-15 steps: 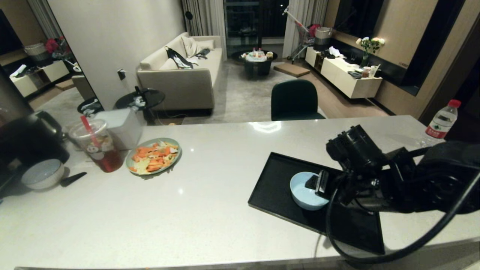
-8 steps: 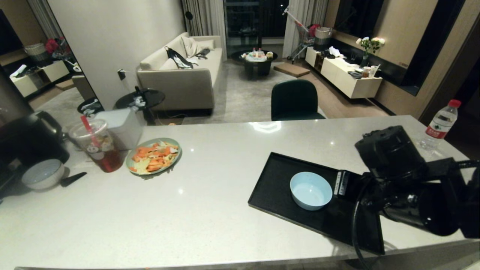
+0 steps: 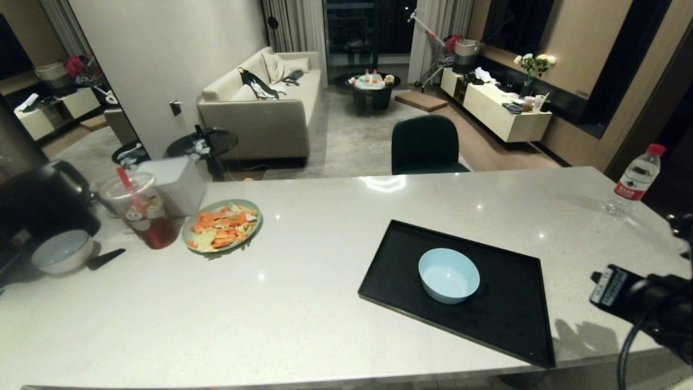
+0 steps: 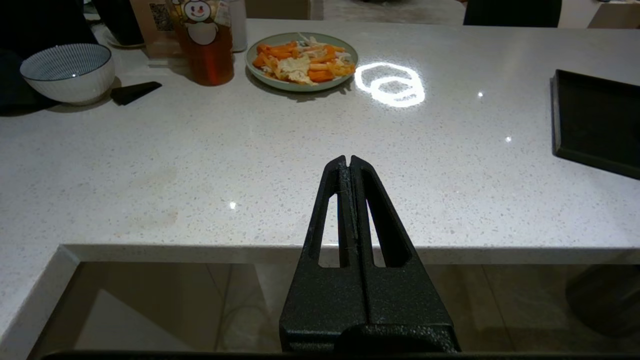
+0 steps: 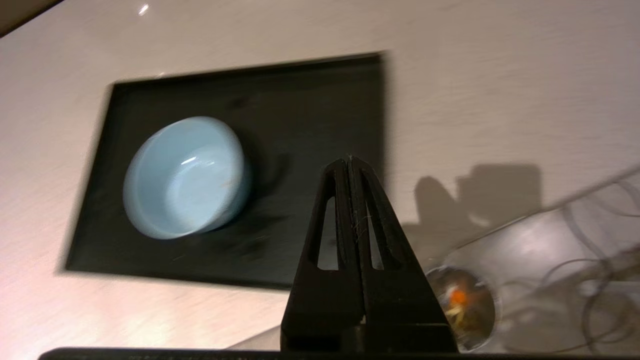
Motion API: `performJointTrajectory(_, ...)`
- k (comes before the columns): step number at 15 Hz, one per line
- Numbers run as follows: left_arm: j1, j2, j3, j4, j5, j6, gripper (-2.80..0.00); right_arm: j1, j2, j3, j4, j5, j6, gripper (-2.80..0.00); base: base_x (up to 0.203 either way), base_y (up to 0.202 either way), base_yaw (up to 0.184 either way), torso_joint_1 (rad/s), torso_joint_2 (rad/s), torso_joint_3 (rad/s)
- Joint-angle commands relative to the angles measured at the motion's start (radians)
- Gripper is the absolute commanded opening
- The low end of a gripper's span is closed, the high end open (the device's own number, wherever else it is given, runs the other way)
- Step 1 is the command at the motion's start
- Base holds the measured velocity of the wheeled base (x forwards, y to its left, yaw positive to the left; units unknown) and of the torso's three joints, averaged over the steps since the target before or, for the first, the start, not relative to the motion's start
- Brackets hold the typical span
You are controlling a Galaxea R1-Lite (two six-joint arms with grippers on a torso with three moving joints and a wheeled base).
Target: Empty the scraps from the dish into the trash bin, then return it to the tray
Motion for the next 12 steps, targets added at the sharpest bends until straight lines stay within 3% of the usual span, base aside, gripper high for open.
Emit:
performJointTrajectory(1,-0.001,0.001,0.000,0.000,0.000,-0.001,-2.80,-0.091,-0.139,0.156,-0.093,-0.015,-0.046,-2.80,0.000,0.000,0.000,0.000,0.00,0.000)
performJointTrajectory(4,0.000,0.001,0.000,0.000,0.000,-0.001,-2.80,-0.246,-0.272,0.299,-0.139,-0.040,-0.132,-2.80,0.000,0.000,0.000,0.000,0.00,0.000)
performJointTrajectory(7,0.000,0.001,0.000,0.000,0.000,-0.001,-2.80,-0.311,-0.466,0.374,-0.111,-0.039,-0.232,-2.80,0.000,0.000,0.000,0.000,0.00,0.000)
performJointTrajectory(10,0.000,0.001,0.000,0.000,0.000,-0.001,-2.80,-0.321,-0.755,0.385,0.054,-0.009,-0.309,-2.80,0.000,0.000,0.000,0.000,0.00,0.000)
performJointTrajectory(12,0.000,0.001,0.000,0.000,0.000,-0.001,-2.80,-0.320,-0.876,0.383,0.194,0.103,-0.360,-2.80,0.000,0.000,0.000,0.000,0.00,0.000)
